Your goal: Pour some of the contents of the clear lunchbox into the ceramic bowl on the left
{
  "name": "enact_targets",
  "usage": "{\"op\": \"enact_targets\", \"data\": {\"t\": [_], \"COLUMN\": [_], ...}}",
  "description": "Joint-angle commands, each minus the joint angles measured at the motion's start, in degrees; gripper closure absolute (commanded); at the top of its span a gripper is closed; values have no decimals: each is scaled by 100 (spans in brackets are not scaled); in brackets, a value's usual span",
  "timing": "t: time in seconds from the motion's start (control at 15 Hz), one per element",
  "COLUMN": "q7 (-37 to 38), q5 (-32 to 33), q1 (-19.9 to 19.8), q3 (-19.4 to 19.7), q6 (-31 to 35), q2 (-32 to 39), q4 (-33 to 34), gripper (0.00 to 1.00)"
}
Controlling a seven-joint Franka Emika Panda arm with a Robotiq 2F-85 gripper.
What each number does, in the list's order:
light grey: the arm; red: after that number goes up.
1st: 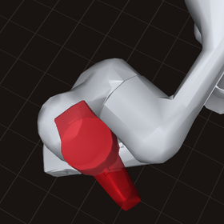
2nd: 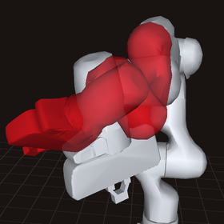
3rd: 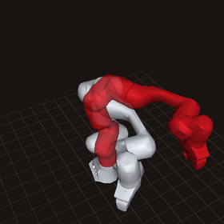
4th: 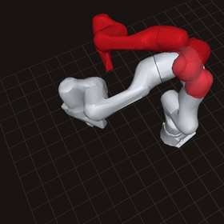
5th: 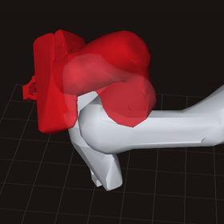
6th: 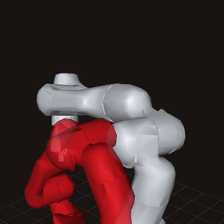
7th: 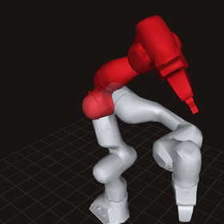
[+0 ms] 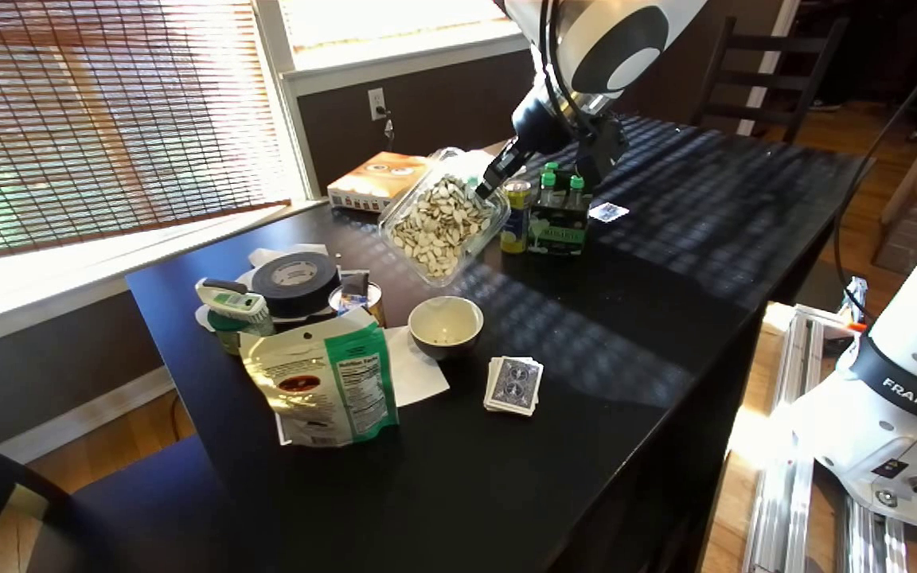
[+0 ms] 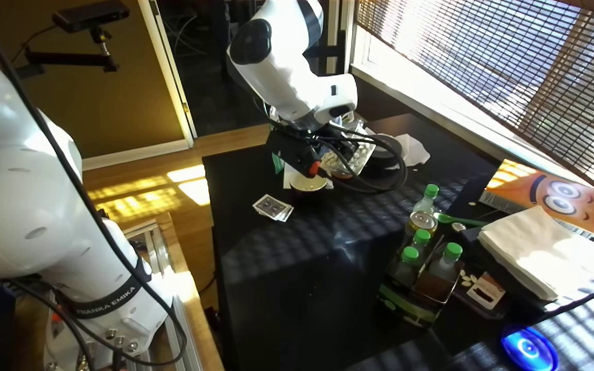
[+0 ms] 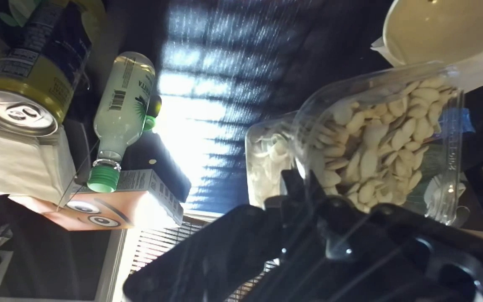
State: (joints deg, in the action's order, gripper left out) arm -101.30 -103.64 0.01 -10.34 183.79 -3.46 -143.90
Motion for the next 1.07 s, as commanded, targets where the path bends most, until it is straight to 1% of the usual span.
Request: {"op": "enact_targets", "data": {"t": [0.0, 0.53, 0.67, 0.73, 0.8, 0.87, 0.93, 1.0], "q7": [-276, -412, -355, -443, -334, -428, -369, -394], "q5": [-146, -248, -174, -279, -147, -254, -173, -191], "q1": [1, -27, -11, -32, 0, -18, 6, 9], "q3": [-28, -36, -29, -40, -35, -50, -50, -66], "q6": [-48, 110, 16, 103, -9, 100, 8, 55], "q2": [-300, -298, -293, -349, -274, -331, -278, -277], "q4": [-91, 30, -26, 44, -41, 29, -28, -16], "gripper": [99, 99, 99, 99, 99, 99, 99, 99]}}
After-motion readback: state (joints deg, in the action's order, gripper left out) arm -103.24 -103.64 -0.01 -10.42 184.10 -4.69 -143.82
